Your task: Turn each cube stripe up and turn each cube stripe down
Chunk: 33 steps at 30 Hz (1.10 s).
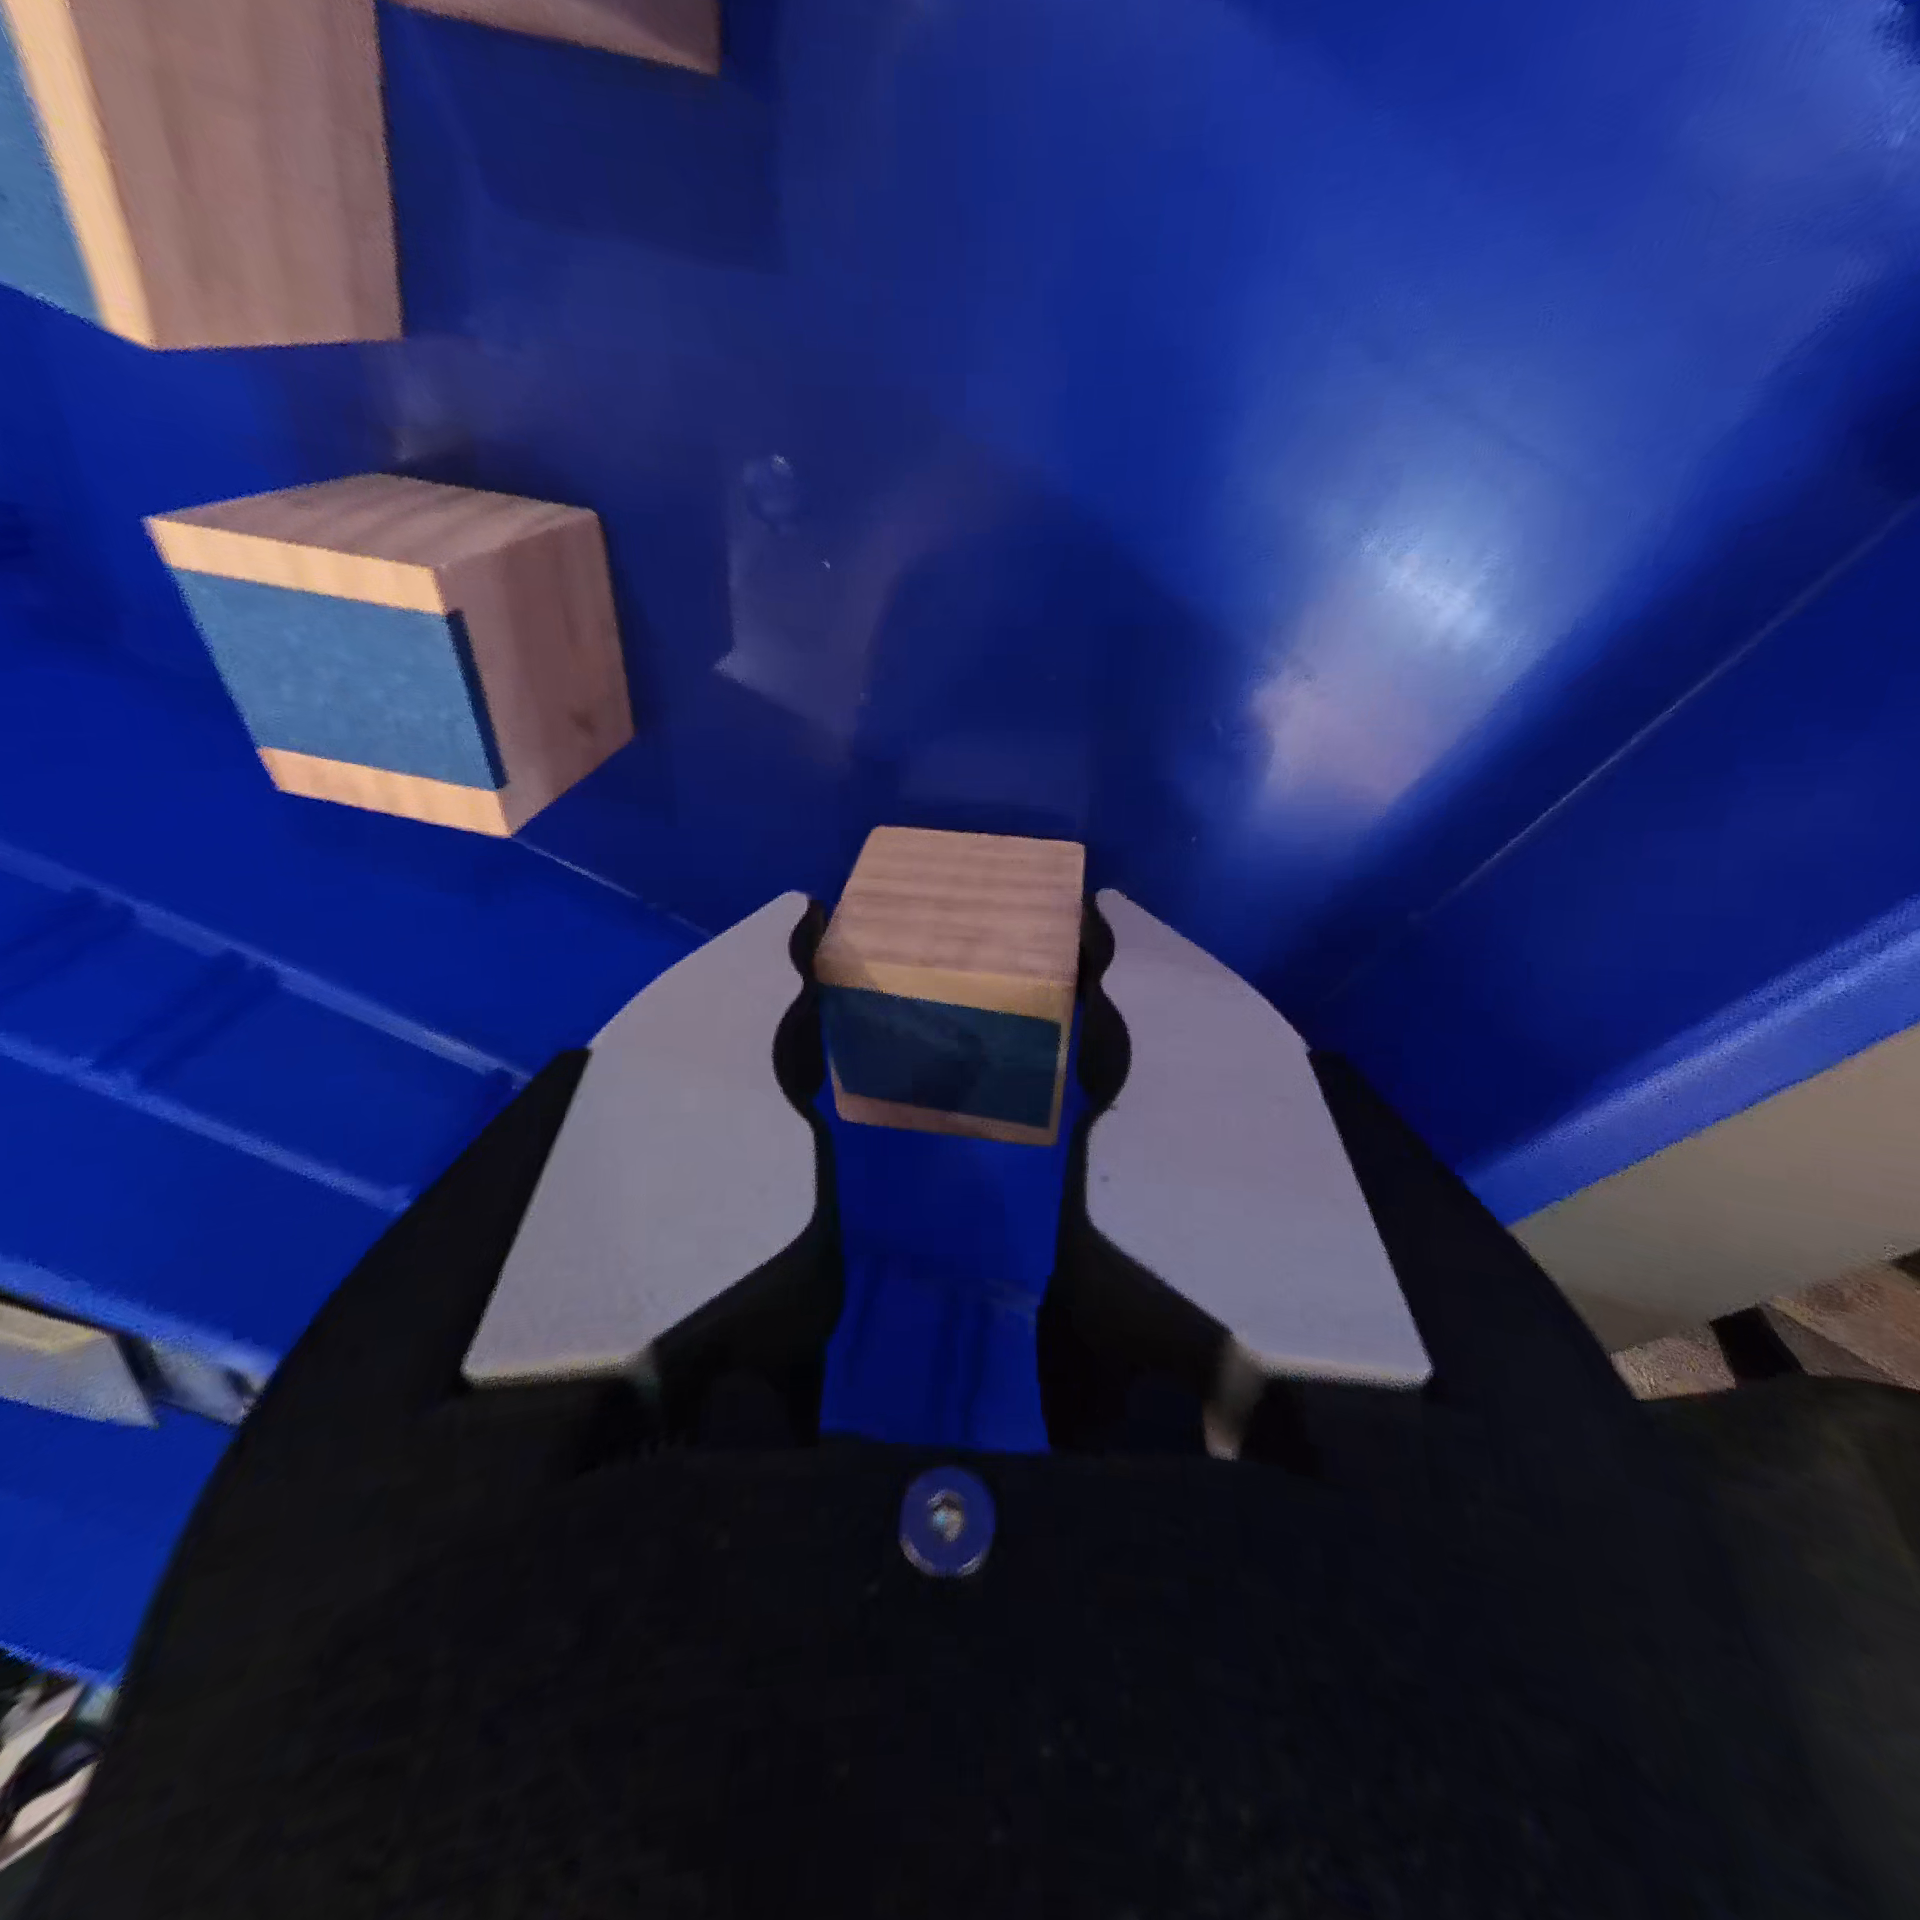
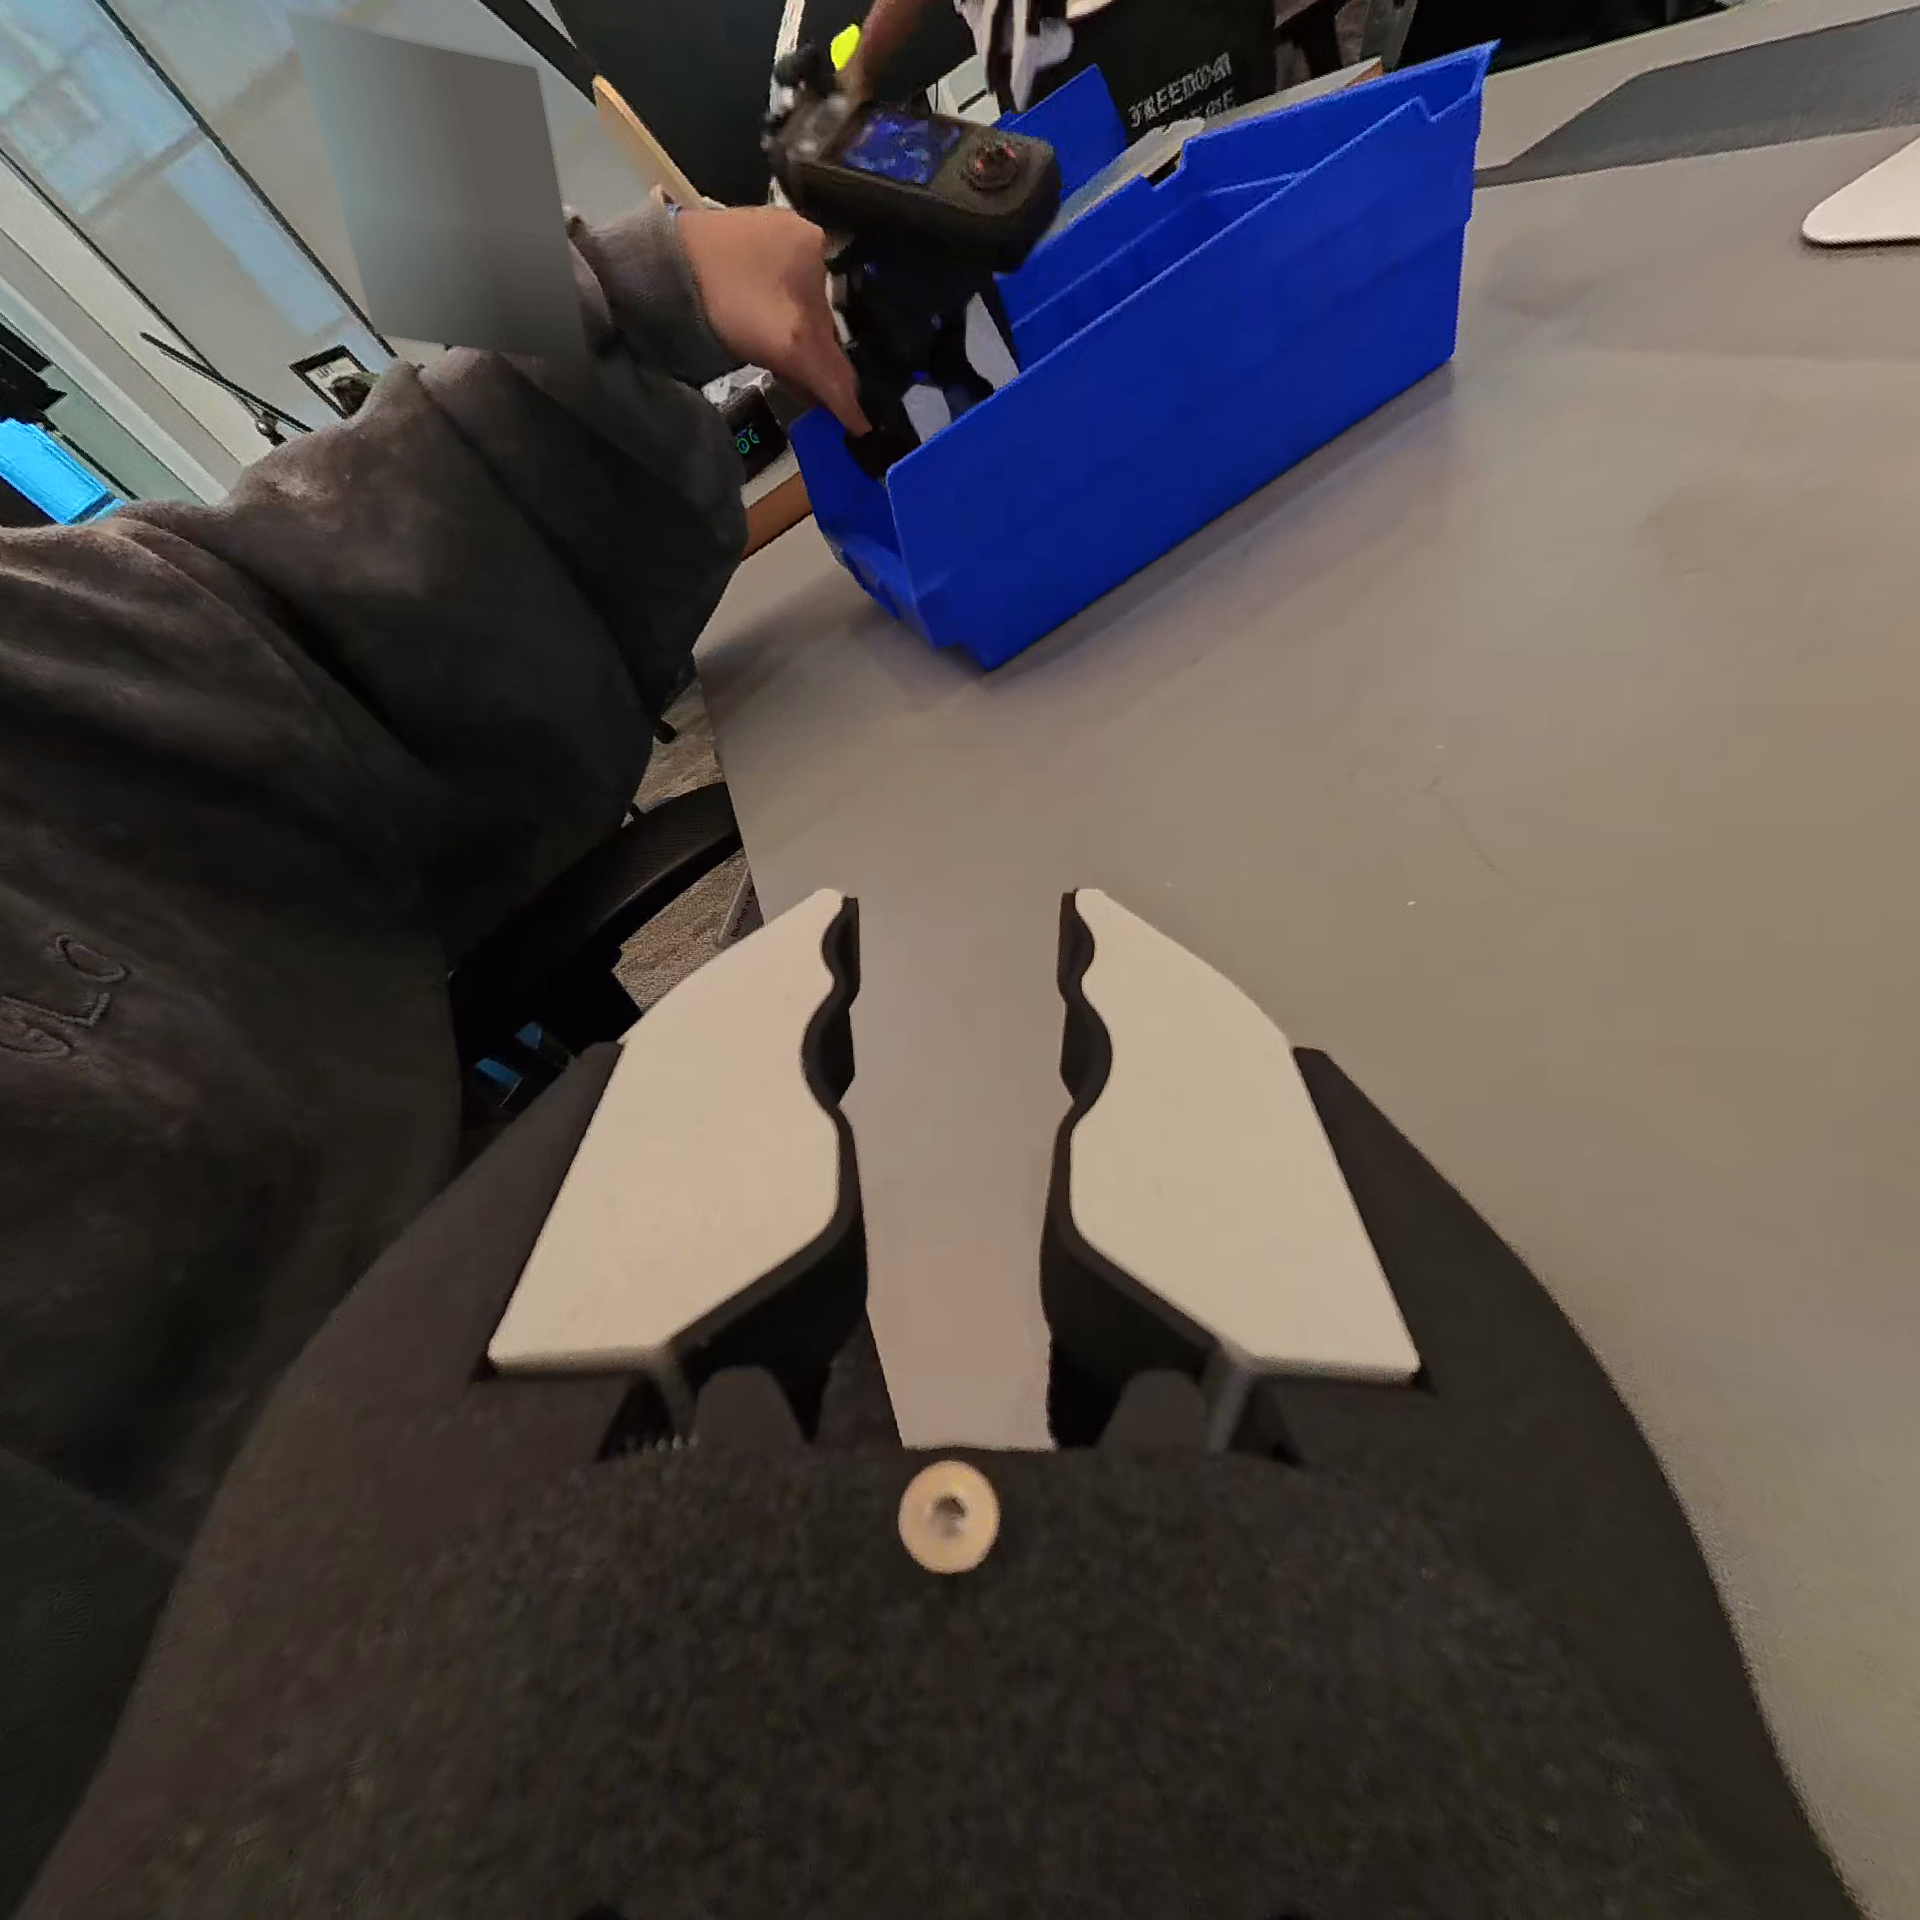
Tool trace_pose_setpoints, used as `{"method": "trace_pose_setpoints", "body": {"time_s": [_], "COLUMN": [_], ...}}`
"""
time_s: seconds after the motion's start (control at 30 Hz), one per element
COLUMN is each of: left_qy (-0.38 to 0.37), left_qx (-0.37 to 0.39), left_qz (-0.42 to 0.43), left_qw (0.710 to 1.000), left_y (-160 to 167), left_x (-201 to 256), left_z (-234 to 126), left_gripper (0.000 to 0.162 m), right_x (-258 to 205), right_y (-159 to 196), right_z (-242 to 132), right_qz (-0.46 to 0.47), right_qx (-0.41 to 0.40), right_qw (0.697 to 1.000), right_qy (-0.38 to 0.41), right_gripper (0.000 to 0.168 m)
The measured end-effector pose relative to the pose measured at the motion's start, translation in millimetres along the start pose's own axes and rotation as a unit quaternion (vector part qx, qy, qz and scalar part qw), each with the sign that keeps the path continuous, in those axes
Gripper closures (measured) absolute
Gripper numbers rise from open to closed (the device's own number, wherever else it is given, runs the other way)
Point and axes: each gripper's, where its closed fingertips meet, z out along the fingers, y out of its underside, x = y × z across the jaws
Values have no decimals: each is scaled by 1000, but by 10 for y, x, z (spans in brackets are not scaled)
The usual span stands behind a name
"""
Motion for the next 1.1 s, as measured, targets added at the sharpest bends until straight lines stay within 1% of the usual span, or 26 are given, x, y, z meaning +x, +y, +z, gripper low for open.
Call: {"method": "trace_pose_setpoints", "body": {"time_s": [0.07, 0.13, 0.2, 0.23, 0.3, 0.37, 0.43, 0.5, 0.53, 0.6, 0.63, 0.73, 0.83, 0.87, 0.93, 0.97, 1.03, 1.1], "left_qy": [1, 3, 15, 29, 69, 120, 177, 224, 249, 299, 312, 321, 353, 359, 362, 367, 369, 351], "left_qx": [44, 119, 215, 268, 370, 463, 531, 582, 597, 614, 621, 631, 648, 648, 641, 637, 640, 658], "left_qz": [-11, -30, -55, -69, -100, -115, -115, -113, -116, -106, -95, -64, -54, -52, -48, -50, -58, -85], "left_qw": [999, 992, 975, 961, 921, 870, 821, 774, 753, 722, 713, 703, 673, 670, 675, 676, 672, 660], "left_y": [-72, -222, -423, -540, -786, -1059, -1363, -1704, -1869, -2155, -2269, -2504, -2595, -2620, -2671, -2684, -2672, -2570], "left_x": [0, -7, 17, 50, 146, 314, 547, 780, 898, 1168, 1287, 1551, 1697, 1729, 1785, 1803, 1815, 1744], "left_z": [-173, -448, -767, -926, -1239, -1570, -1899, -2197, -2315, -2483, -2533, -2552, -2583, -2560, -2476, -2445, -2432, -2468], "left_gripper": [117, 117, 117, 117, 117, 117, 117, 117, 117, 117, 117, 117, 117, 117, 117, 117, 116, 99], "right_x": [3, 4, 28, 51, 132, 240, 274, 247, 222, 171, 137, 34, 33, 28, 67, 71, 86, 132], "right_y": [-9, -27, -40, -44, -59, -131, -316, -571, -715, -960, -1050, -1210, -1183, -1163, -1118, -1073, -1044, -1005], "right_z": [-9, -23, -32, -34, -25, 7, 86, 194, 249, 365, 421, 516, 562, 555, 526, 520, 492, 463], "right_qz": [-2, -3, -3, -3, -2, 4, 23, 27, 17, -14, -26, -24, -3, 4, 21, 24, 16, 15], "right_qx": [2, 6, 10, 13, 20, 32, 49, 65, 77, 92, 97, 116, 120, 120, 119, 108, 113, 109], "right_qw": [1000, 1000, 1000, 1000, 1000, 999, 999, 997, 995, 993, 992, 988, 987, 986, 986, 986, 986, 988], "right_qy": [3, 5, 10, 13, 21, 23, -6, -42, -56, -71, -78, -100, -110, -118, -119, -125, -120, -107], "right_gripper": [132, 132, 132, 131, 130, 124, 116, 106, 103, 95, 92, 93, 97, 103, 123, 123, 123, 123]}}
